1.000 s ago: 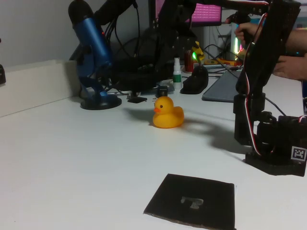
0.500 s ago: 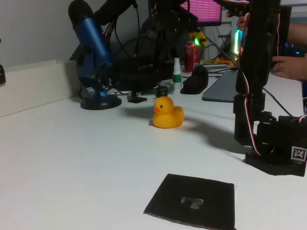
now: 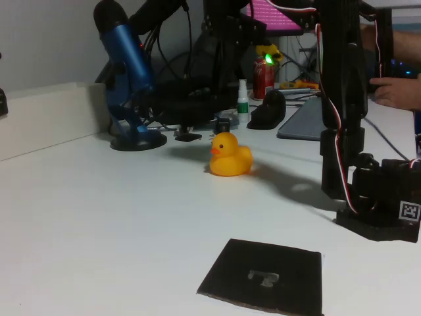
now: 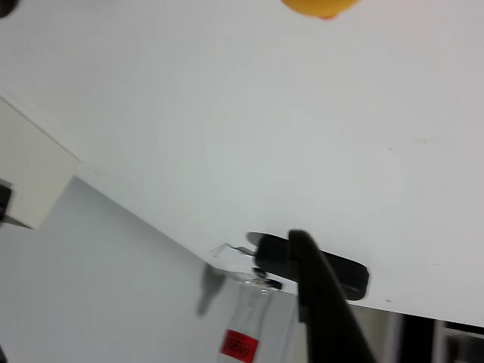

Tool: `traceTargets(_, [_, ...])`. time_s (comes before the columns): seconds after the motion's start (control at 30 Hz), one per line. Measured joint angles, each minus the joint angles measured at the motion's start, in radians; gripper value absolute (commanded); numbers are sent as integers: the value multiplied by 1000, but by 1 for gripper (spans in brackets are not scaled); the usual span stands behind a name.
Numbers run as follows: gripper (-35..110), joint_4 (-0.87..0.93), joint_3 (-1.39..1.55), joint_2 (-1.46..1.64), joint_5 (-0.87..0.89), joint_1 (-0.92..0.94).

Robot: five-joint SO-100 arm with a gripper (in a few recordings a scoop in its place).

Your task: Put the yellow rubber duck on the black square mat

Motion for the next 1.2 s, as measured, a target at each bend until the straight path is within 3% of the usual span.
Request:
traceTargets(0.4, [46, 2, -3, -172, -52, 127])
traceTargets(1.2, [46, 28, 87, -176, -57, 123])
